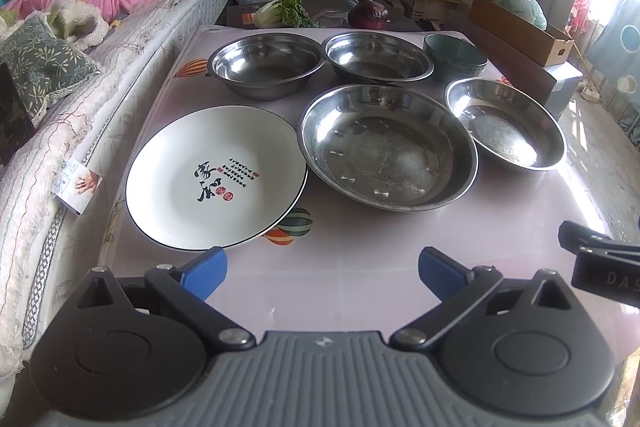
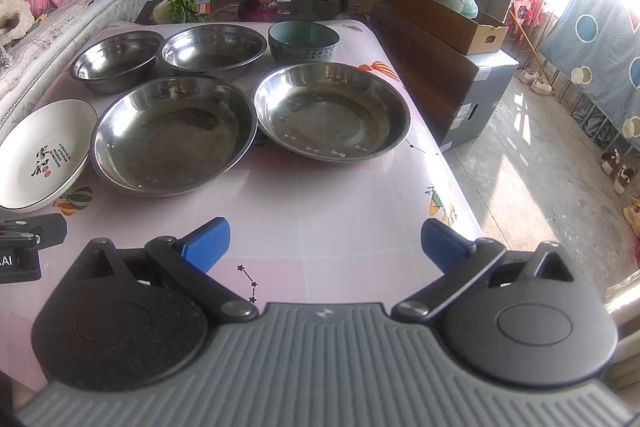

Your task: Organize plates and bowls

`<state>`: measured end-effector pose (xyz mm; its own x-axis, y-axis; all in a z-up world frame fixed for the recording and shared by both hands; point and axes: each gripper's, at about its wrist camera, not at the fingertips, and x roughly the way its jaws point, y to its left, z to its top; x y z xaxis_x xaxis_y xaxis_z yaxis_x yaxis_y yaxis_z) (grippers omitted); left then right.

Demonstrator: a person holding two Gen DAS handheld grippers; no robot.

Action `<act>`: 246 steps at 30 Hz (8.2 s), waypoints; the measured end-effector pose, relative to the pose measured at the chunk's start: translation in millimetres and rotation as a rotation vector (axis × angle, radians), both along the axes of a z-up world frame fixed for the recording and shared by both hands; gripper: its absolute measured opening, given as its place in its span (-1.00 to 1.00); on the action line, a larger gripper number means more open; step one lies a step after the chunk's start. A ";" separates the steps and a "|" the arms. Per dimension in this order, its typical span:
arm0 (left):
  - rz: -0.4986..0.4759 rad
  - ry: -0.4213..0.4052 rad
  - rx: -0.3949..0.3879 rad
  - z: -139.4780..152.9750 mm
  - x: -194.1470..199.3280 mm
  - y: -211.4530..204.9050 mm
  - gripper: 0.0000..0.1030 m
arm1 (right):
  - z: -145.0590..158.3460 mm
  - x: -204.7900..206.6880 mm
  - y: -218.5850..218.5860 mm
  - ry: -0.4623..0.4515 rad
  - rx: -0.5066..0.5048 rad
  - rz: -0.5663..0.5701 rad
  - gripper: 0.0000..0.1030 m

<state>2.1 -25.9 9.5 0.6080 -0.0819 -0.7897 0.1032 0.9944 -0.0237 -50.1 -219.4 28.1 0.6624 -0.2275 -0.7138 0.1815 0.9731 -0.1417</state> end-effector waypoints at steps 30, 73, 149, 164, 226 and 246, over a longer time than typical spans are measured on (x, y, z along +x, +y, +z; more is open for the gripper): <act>0.073 -0.235 -0.045 50.2 95.9 82.0 1.00 | 58.7 112.9 17.6 -0.272 0.283 0.379 0.98; 0.157 0.034 0.093 -48.0 314.9 101.4 -0.69 | -64.7 335.8 112.0 0.091 0.577 0.282 -0.67; 0.246 0.044 0.083 -16.6 299.3 139.6 -0.59 | -26.4 344.8 133.9 0.010 0.512 0.406 -0.84; 0.201 0.030 0.059 -11.4 298.8 119.4 -0.76 | -8.0 332.6 109.8 -0.027 0.511 0.398 -0.85; 0.216 0.152 0.029 -41.8 317.9 138.2 -0.61 | -51.4 361.6 119.1 0.108 0.568 0.392 -0.81; 0.171 0.038 0.040 10.3 297.5 110.9 -0.65 | -8.6 341.3 91.5 0.013 0.566 0.377 -0.81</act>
<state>299.7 85.0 19.7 0.5797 0.0522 -0.8131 -0.0678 0.9976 0.0157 291.2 -127.9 19.5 0.6141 0.4281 -0.6630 -0.1825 0.8944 0.4084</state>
